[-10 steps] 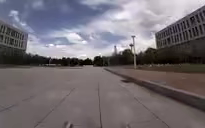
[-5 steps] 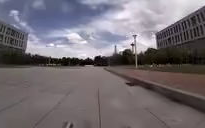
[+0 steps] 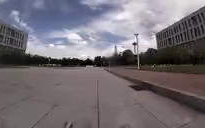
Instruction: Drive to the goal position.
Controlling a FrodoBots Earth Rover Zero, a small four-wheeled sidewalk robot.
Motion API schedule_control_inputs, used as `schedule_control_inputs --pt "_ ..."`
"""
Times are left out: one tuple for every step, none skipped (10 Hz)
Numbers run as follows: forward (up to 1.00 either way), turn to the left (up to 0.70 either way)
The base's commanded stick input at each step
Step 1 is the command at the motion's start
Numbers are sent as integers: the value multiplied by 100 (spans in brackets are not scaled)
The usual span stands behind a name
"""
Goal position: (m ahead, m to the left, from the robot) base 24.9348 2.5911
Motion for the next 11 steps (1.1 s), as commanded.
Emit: schedule_control_inputs --pt "100 3" --pt "100 3" --pt "100 3" --pt "100 3" --pt "100 3" --pt "100 3" --pt "100 3" --pt "100 3" --pt "100 3" --pt "100 3" --pt "100 3"
